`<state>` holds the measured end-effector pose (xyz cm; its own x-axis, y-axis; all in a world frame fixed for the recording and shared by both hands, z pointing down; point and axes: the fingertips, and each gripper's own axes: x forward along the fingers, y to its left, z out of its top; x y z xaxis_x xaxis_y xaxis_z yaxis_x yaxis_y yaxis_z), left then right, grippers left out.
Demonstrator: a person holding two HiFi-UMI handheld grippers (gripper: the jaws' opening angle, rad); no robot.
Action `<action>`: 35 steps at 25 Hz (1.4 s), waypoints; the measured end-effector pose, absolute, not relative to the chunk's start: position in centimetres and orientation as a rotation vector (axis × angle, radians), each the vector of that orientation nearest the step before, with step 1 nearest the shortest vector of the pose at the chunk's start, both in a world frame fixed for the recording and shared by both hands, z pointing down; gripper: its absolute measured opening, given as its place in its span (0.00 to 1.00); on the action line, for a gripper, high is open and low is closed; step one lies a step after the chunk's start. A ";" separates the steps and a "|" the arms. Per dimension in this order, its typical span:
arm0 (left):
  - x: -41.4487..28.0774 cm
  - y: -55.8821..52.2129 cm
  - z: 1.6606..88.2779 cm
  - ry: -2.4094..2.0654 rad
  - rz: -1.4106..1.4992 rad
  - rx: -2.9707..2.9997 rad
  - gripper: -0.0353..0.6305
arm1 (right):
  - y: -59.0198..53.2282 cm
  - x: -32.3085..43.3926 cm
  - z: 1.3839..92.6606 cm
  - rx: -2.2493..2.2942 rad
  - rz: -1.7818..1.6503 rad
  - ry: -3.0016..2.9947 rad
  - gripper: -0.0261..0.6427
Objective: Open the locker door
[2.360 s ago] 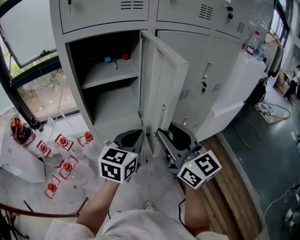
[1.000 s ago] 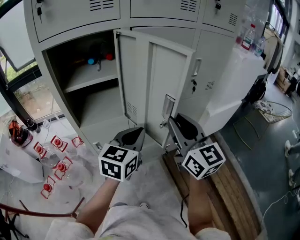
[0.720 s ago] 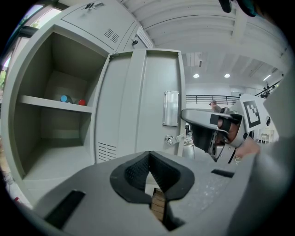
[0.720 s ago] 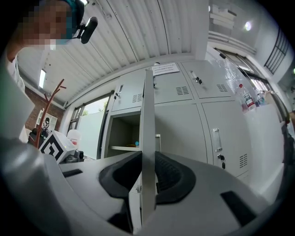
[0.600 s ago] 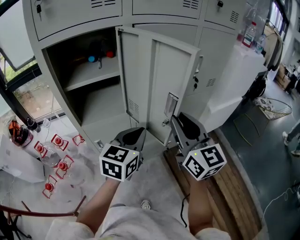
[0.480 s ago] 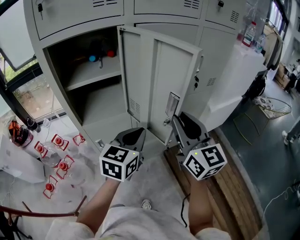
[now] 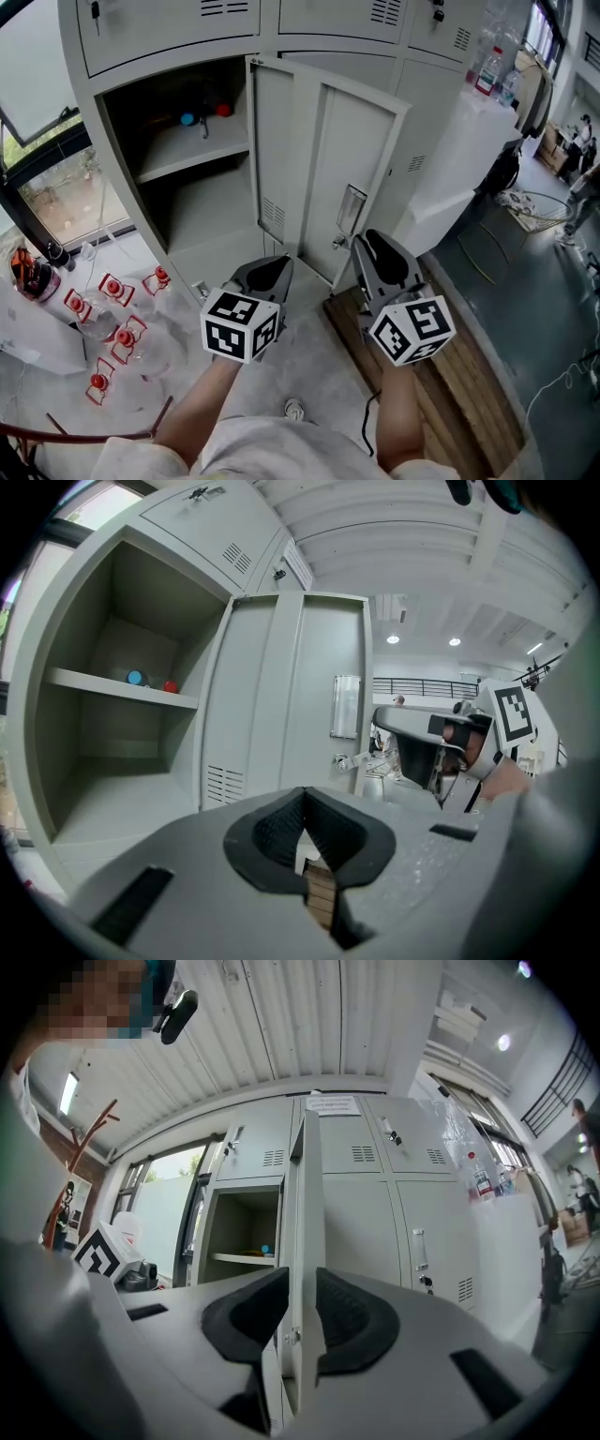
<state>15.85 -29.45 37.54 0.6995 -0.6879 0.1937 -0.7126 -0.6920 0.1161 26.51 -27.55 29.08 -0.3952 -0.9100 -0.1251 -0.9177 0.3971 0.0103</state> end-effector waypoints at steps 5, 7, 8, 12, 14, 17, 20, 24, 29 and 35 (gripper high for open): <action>14.4 -28.9 37.5 -1.122 0.194 2.726 0.06 | -26.7 24.4 29.5 -1.687 0.101 2.552 0.16; 13.5 -28.7 37.4 -1.129 0.190 2.725 0.06 | -26.5 23.1 29.9 -1.679 0.091 2.570 0.16; 13.1 -28.6 37.3 -1.134 0.189 2.724 0.06 | -26.4 22.3 30.0 -1.670 0.088 2.582 0.16; 10.7 -28.2 37.2 -1.167 0.195 2.719 0.06 | -26.2 19.1 30.7 -1.628 0.070 2.617 0.15; 9.3 -27.9 37.3 -1.192 0.202 2.708 0.06 | -26.1 17.5 31.1 -1.607 0.052 2.632 0.14; 7.0 -27.7 37.4 -1.239 0.203 2.691 0.06 | -26.1 14.8 31.8 -1.566 0.036 2.669 0.13; 4.8 -27.5 37.6 -1.285 0.202 2.668 0.06 | -25.8 12.0 32.5 -1.524 0.027 2.706 0.12; 2.4 -27.0 37.2 -1.332 0.189 2.653 0.06 | -25.3 8.7 33.1 -1.467 0.000 2.743 0.09; -0.4 -26.4 37.1 -1.388 0.178 2.624 0.06 | -24.4 5.4 33.8 -1.420 -0.014 2.793 0.05; -2.3 -25.7 37.0 -1.433 0.161 2.596 0.06 | -23.9 3.5 34.3 -1.374 -0.023 2.841 0.04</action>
<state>-2.25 -25.70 37.02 0.5317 -0.8283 0.1767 -0.8469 -0.5228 0.0973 3.46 -23.87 34.26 -0.6207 -0.7838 0.0189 -0.7840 0.6207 -0.0072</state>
